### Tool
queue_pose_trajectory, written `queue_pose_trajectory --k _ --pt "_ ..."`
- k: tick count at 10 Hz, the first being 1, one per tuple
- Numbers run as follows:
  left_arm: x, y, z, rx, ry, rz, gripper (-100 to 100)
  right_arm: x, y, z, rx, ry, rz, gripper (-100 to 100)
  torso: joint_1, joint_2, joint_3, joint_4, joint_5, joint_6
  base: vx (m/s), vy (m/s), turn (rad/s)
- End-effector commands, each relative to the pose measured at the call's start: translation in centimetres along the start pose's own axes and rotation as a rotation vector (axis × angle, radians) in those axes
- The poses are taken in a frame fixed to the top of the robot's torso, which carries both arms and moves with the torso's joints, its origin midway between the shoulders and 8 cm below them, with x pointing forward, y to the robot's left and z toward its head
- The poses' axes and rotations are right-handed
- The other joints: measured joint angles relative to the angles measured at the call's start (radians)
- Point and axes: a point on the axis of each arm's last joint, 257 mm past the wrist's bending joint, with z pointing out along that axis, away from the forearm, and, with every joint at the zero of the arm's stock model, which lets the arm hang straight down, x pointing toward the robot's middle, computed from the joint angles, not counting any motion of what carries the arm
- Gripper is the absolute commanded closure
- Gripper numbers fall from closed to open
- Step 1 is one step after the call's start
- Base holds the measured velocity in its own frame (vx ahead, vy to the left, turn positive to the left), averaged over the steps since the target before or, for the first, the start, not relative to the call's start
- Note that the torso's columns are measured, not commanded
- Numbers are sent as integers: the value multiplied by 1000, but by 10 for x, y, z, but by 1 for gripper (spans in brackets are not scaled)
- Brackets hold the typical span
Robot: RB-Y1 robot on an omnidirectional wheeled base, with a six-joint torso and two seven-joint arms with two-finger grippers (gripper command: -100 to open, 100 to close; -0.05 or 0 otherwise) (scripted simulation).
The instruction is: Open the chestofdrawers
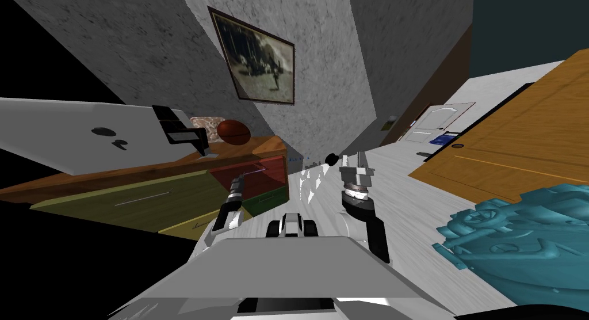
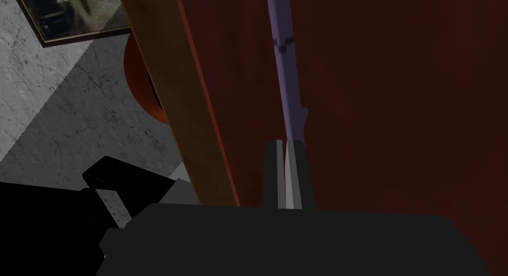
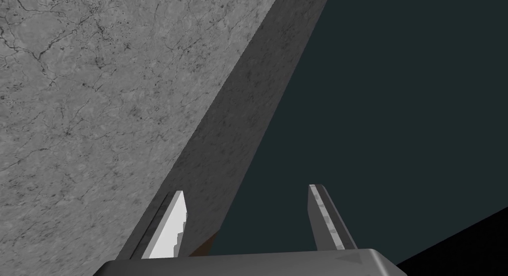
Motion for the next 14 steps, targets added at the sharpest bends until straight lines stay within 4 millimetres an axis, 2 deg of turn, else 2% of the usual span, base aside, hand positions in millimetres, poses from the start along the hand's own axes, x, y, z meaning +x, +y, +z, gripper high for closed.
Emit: queue_pose_trajectory --k 1,3,6,9,13,14 --pt "-10 -5 6 14 19 44 -100 0 0 0 0 0 0 0 4 -4 -2 -3 3 0 -4 -14 2" --pt "-14 -5 9 11 37 73 -100 0 0 0 0 0 0 0 2 -2 -1 -3 3 0 15 -2 -1" --pt "-9 -11 8 6 22 33 -100 0 0 0 0 0 0 0 -10 9 5 1 -1 1 0 -67 -10" --pt "-1 -8 3 -7 -6 -21 -100 0 0 0 0 0 0 0 -2 6 4 0 1 0 -1 -24 0" --pt "14 -2 -6 -31 -53 -113 -100 0 0 0 0 0 0 0 -6 6 4 0 0 0 0 0 0" --pt "12 -2 -5 -29 -47 -102 -100 0 0 0 0 0 0 0 -6 6 4 0 0 0 0 0 0"
